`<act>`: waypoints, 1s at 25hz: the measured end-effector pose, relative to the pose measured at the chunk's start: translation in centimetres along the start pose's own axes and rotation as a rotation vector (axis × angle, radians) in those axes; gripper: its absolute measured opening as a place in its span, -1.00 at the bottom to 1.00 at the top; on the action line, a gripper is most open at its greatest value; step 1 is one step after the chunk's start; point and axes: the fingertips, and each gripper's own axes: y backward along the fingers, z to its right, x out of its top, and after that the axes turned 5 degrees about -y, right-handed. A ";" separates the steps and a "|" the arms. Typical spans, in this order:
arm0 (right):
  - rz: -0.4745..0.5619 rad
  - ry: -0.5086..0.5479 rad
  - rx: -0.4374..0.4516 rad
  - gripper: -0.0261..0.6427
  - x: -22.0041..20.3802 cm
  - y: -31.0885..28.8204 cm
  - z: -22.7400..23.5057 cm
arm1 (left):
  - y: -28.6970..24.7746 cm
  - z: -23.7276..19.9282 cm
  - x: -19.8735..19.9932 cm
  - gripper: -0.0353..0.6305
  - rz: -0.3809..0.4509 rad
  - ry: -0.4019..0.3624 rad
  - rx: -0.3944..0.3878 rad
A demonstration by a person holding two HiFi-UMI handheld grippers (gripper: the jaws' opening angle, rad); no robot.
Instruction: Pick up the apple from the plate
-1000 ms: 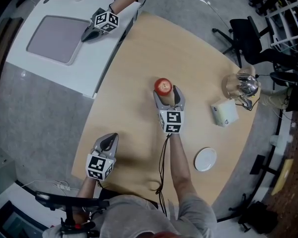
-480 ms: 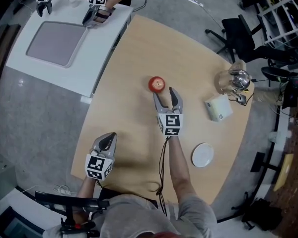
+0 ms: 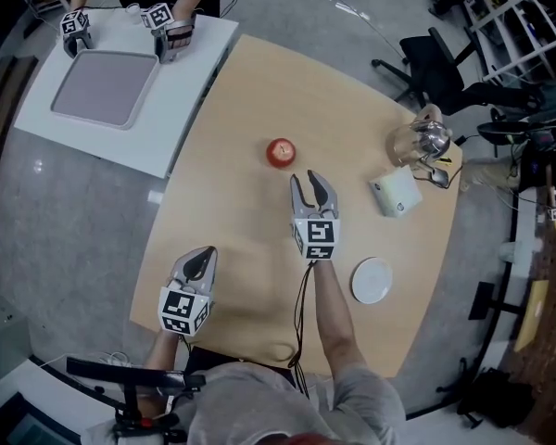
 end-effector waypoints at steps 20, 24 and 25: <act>0.076 -0.043 -0.049 -0.87 1.1 12.8 0.4 | 4.3 7.0 2.8 -0.83 0.078 -0.092 -0.013; 0.084 -0.063 -0.060 -0.90 1.0 15.7 0.5 | 5.1 8.8 3.4 -0.83 0.097 -0.113 -0.021; 0.087 -0.068 -0.060 -0.90 1.0 16.7 0.5 | 5.5 9.5 3.6 -0.83 0.102 -0.117 -0.021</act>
